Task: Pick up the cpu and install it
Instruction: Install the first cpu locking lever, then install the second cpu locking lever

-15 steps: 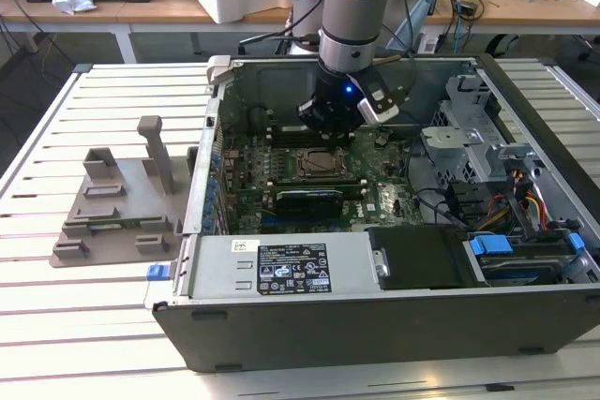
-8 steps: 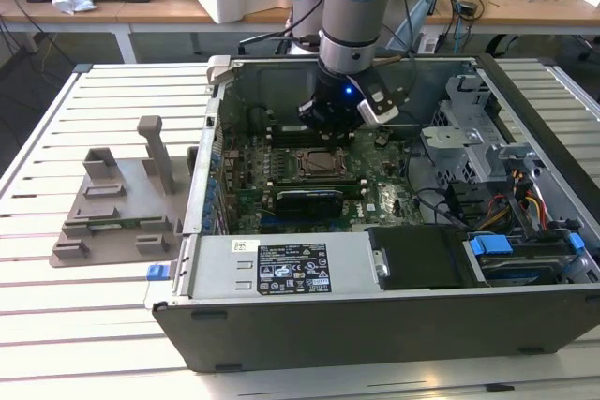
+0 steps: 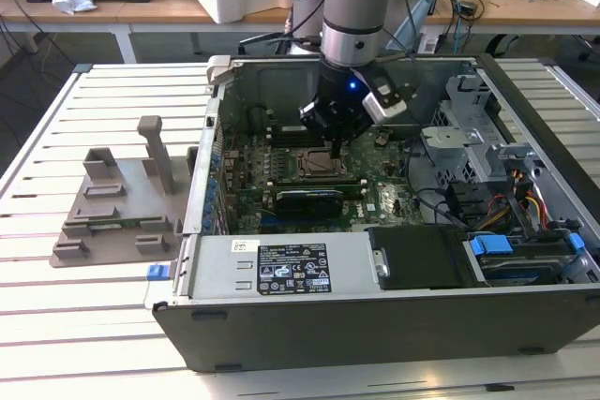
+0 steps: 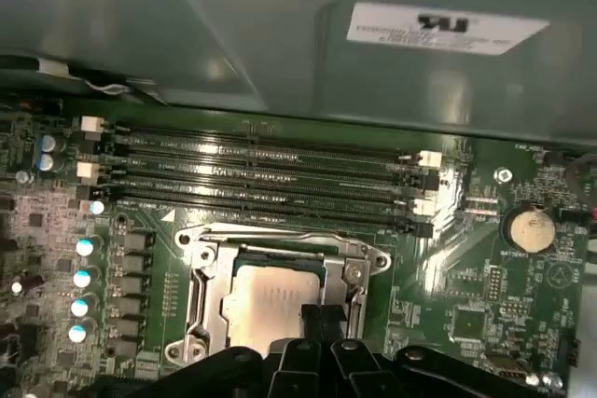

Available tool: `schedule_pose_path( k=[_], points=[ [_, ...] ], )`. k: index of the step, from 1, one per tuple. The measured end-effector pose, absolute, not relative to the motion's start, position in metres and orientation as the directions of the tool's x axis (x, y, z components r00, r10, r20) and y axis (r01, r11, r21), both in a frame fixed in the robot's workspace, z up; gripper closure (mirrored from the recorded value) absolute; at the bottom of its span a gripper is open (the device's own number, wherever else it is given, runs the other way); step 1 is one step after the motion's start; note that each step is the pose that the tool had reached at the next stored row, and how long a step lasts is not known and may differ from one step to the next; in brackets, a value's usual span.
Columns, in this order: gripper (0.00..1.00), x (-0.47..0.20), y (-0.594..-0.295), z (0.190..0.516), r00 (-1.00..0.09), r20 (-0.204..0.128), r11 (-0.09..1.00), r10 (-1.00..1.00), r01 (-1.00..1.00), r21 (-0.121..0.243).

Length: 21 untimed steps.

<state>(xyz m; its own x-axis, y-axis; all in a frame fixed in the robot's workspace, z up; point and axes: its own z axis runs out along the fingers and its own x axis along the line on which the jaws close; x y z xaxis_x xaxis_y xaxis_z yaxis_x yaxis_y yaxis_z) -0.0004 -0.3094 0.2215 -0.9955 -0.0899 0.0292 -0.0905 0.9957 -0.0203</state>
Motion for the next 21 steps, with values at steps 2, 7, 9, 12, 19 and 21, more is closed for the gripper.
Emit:
schedule_pose_path(
  k=[2,7,9,12,19,21],
  points=[
    [0.89,0.000,-0.309,0.230,-0.996,0.029,0.996,-0.090,-0.091,-0.021],
    [0.89,0.000,-0.309,0.267,-0.996,0.029,0.996,-0.090,-0.091,-0.022],
    [0.89,0.000,-0.309,0.267,-0.996,0.029,0.996,-0.090,-0.091,-0.022],
    [0.89,0.000,-0.309,0.267,-0.996,0.029,0.996,-0.090,-0.091,-0.022],
    [0.89,-0.002,-0.336,0.265,-0.996,0.029,0.996,-0.090,-0.091,-0.018],
    [0.89,-0.004,-0.344,0.264,-0.996,0.027,0.996,-0.091,-0.091,0.003]
  ],
)
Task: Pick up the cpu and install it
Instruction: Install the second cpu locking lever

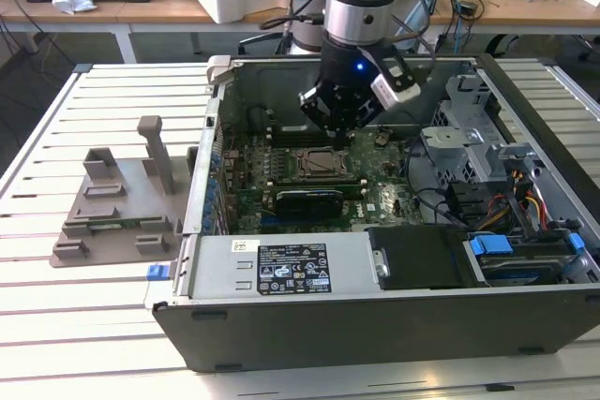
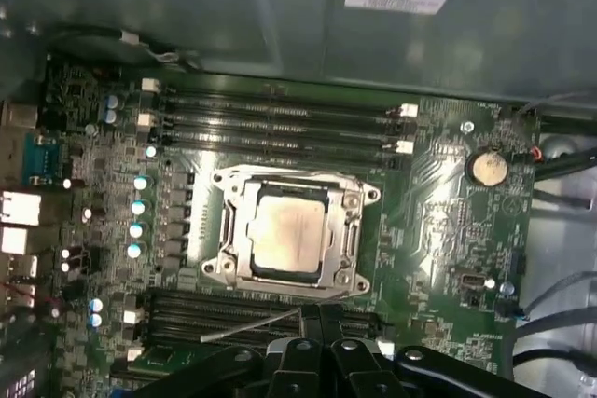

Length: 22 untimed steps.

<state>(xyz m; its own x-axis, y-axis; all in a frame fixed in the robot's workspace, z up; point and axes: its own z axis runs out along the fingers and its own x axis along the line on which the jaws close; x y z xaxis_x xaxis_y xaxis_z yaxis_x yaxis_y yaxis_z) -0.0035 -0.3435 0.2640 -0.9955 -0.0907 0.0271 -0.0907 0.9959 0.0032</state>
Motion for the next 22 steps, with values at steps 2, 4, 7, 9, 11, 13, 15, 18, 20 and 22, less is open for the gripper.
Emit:
schedule_pose_path(
  k=[2,4,7,9,11,13,15,18,20,22],
  points=[
    [0.89,-0.005,-0.348,0.264,-0.996,0.023,0.995,-0.092,-0.091,0.043],
    [0.89,-0.006,-0.352,0.264,-0.996,0.020,0.993,-0.093,-0.091,0.081],
    [0.89,-0.014,-0.374,0.252,-0.996,0.019,0.992,-0.092,-0.090,0.088],
    [0.89,-0.021,-0.376,0.248,-0.995,0.019,0.992,-0.093,-0.091,0.088],
    [0.89,-0.046,-0.376,0.235,-0.995,0.019,0.992,-0.093,-0.091,0.088],
    [0.89,-0.051,-0.376,0.226,-0.995,0.019,0.992,-0.095,-0.093,0.088],
    [0.89,-0.060,-0.377,0.212,-0.994,0.019,0.990,-0.107,-0.105,0.096],
    [0.89,-0.067,-0.372,0.205,-0.991,0.015,0.983,-0.133,-0.130,0.128],
    [0.89,-0.067,-0.368,0.201,-0.990,0.014,0.981,-0.141,-0.138,0.134],
    [0.89,-0.067,-0.366,0.199,-0.989,0.014,0.980,-0.147,-0.143,0.141]
  ],
)
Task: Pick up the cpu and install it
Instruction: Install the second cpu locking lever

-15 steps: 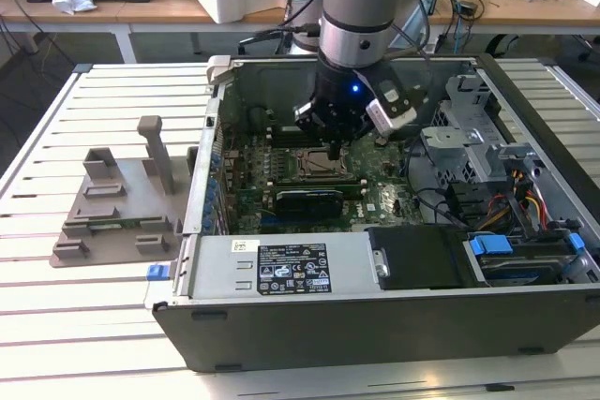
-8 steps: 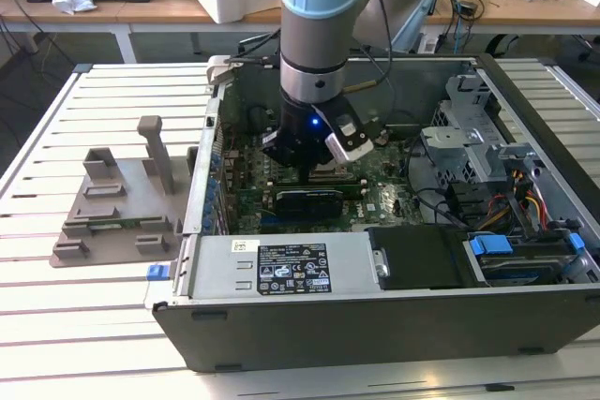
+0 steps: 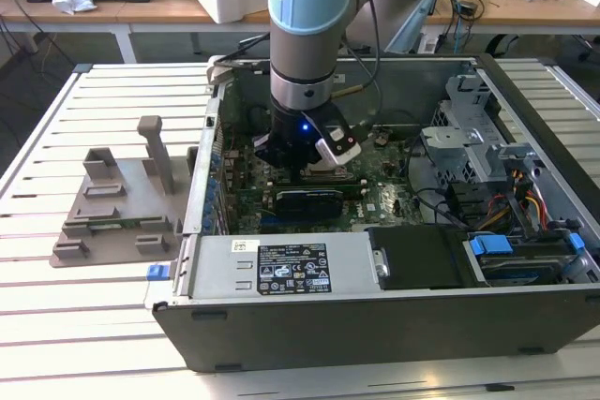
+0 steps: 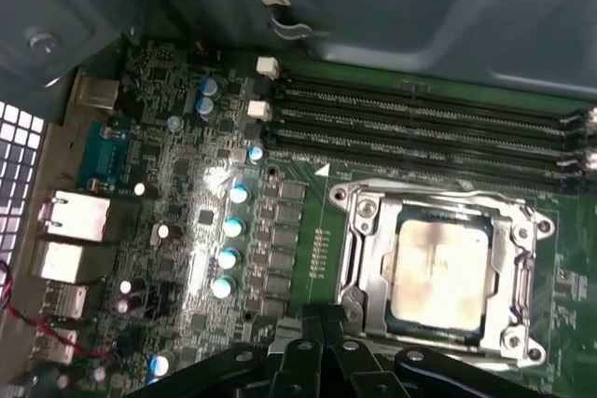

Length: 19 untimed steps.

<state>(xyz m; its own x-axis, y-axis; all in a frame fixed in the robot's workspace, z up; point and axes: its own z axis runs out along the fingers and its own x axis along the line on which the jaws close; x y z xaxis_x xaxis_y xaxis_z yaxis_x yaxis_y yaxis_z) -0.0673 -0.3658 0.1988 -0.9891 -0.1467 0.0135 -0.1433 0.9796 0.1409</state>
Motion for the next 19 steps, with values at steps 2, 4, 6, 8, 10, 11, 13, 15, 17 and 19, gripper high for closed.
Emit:
schedule_pose_path(
  k=[2,4,6,8,10,11,13,15,17,19],
  points=[
    [0.89,-0.067,-0.365,0.198,-0.989,0.013,0.979,-0.150,-0.146,0.143],
    [0.89,-0.067,-0.372,0.198,-0.989,0.009,0.978,-0.150,-0.147,0.145],
    [0.89,-0.068,-0.376,0.201,-0.989,0.008,0.979,-0.150,-0.147,0.142],
    [0.89,-0.068,-0.376,0.209,-0.989,0.009,0.979,-0.150,-0.148,0.142],
    [0.89,-0.068,-0.374,0.218,-0.989,0.008,0.979,-0.150,-0.148,0.142],
    [0.89,-0.066,-0.372,0.221,-0.989,0.008,0.979,-0.151,-0.148,0.143],
    [0.89,-0.056,-0.368,0.220,-0.989,0.014,0.980,-0.150,-0.147,0.135],
    [0.89,-0.045,-0.367,0.219,-0.988,0.020,0.981,-0.150,-0.146,0.131],
    [0.89,-0.030,-0.364,0.217,-0.988,0.029,0.982,-0.150,-0.145,0.124],
    [0.89,-0.020,-0.356,0.216,-0.988,0.032,0.982,-0.150,-0.145,0.122]
  ],
)
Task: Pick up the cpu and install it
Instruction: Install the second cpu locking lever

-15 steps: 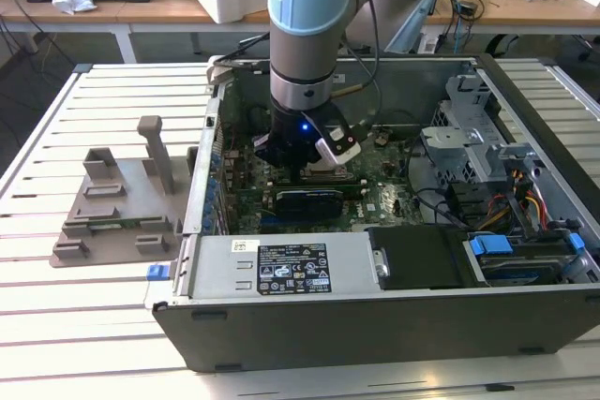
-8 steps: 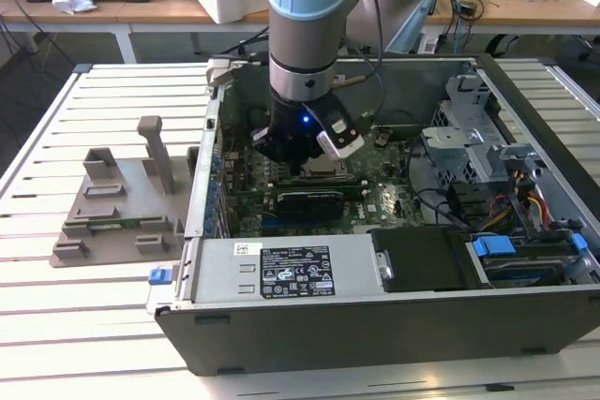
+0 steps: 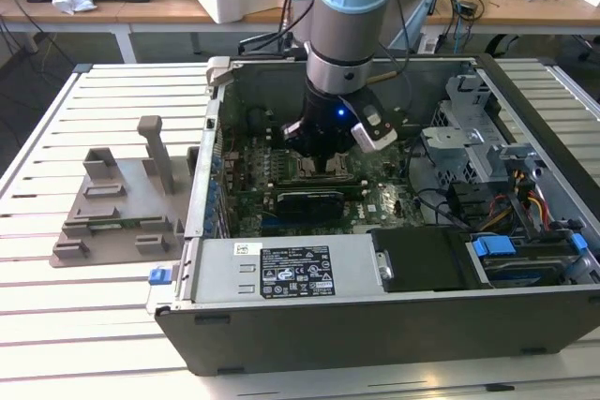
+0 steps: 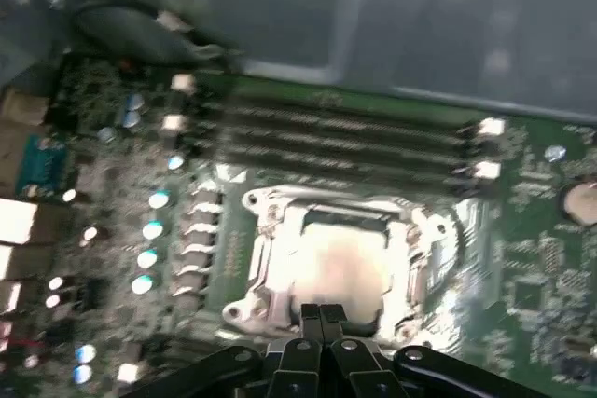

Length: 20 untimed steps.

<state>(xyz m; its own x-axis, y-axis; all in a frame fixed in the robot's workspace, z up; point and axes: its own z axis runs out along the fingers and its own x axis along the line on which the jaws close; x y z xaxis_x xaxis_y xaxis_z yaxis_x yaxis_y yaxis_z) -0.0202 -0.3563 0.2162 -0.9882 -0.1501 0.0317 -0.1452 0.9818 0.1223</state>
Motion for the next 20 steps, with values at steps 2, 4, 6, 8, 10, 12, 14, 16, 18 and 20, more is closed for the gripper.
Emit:
schedule_pose_path(
  k=[2,4,6,8,10,12,14,16,18,20],
  points=[
    [0.89,-0.019,-0.351,0.218,-0.988,0.033,0.983,-0.150,-0.145,0.112],
    [0.89,-0.019,-0.348,0.220,-0.988,0.035,0.984,-0.149,-0.145,0.102],
    [0.89,-0.018,-0.343,0.220,-0.988,0.037,0.986,-0.149,-0.145,0.085],
    [0.89,-0.016,-0.335,0.220,-0.988,0.041,0.988,-0.148,-0.145,0.059],
    [0.89,-0.016,-0.331,0.223,-0.988,0.043,0.988,-0.147,-0.145,0.050],
    [0.89,-0.016,-0.331,0.237,-0.988,0.043,0.988,-0.147,-0.145,0.050],
    [0.89,-0.016,-0.331,0.249,-0.988,0.043,0.988,-0.147,-0.145,0.050],
    [0.89,-0.016,-0.331,0.260,-0.988,0.043,0.988,-0.147,-0.145,0.050],
    [0.89,-0.016,-0.331,0.268,-0.988,0.043,0.988,-0.147,-0.145,0.050],
    [0.89,-0.016,-0.331,0.268,-0.988,0.043,0.988,-0.147,-0.145,0.051]
  ],
)
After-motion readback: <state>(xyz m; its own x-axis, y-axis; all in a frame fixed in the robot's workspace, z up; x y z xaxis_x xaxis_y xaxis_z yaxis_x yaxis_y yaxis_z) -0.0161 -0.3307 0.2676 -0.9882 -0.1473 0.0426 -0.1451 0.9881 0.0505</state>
